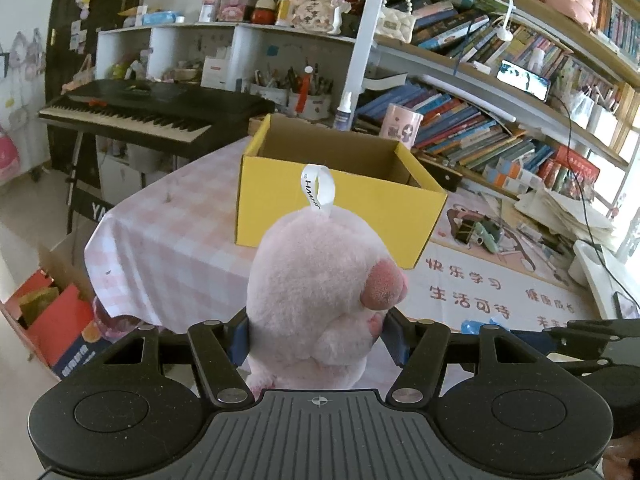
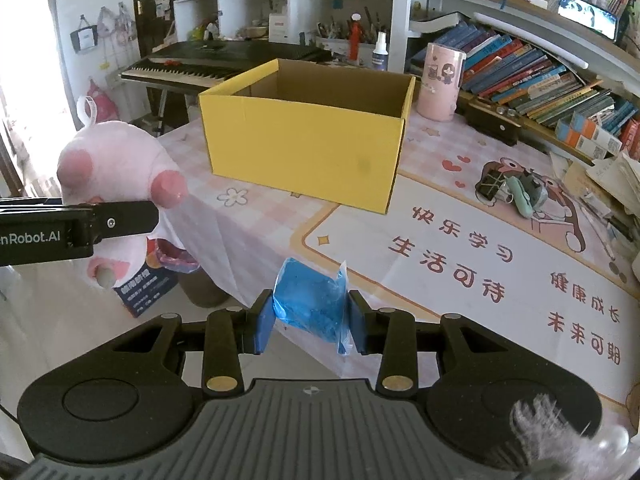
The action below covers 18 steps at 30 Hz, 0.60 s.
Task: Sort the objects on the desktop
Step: 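Carry the pig and blue cloth toward the yellow box with both tools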
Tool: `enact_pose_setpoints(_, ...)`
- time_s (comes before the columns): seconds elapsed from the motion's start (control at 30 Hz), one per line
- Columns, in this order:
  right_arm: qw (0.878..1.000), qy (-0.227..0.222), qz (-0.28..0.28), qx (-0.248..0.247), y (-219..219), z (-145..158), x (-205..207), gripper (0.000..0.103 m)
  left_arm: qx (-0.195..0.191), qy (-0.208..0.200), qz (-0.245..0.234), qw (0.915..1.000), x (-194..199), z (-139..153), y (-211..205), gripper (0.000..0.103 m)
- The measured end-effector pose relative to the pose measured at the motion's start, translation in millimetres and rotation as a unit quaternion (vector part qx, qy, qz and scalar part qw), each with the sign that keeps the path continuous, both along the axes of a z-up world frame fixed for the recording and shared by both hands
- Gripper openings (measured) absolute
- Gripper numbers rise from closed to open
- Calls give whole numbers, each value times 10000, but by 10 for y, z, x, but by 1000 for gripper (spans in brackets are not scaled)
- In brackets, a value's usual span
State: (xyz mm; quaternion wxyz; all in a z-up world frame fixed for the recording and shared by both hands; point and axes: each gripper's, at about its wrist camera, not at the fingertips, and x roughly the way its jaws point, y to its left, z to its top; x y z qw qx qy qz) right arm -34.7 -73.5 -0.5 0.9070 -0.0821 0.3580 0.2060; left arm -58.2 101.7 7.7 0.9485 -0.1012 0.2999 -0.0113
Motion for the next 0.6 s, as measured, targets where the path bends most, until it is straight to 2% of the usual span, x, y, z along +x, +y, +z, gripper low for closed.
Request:
enact_pose_setpoints(0.3, 10000, -49, -55, 43, 68, 68, 71, 36, 39, -78, -141, 9999, 86, 82, 30, 63)
enact_pose_setpoints(0.6, 9999, -86, 114, 68, 126, 106, 239, 36, 30, -144, -28, 9999, 262, 148, 68, 63)
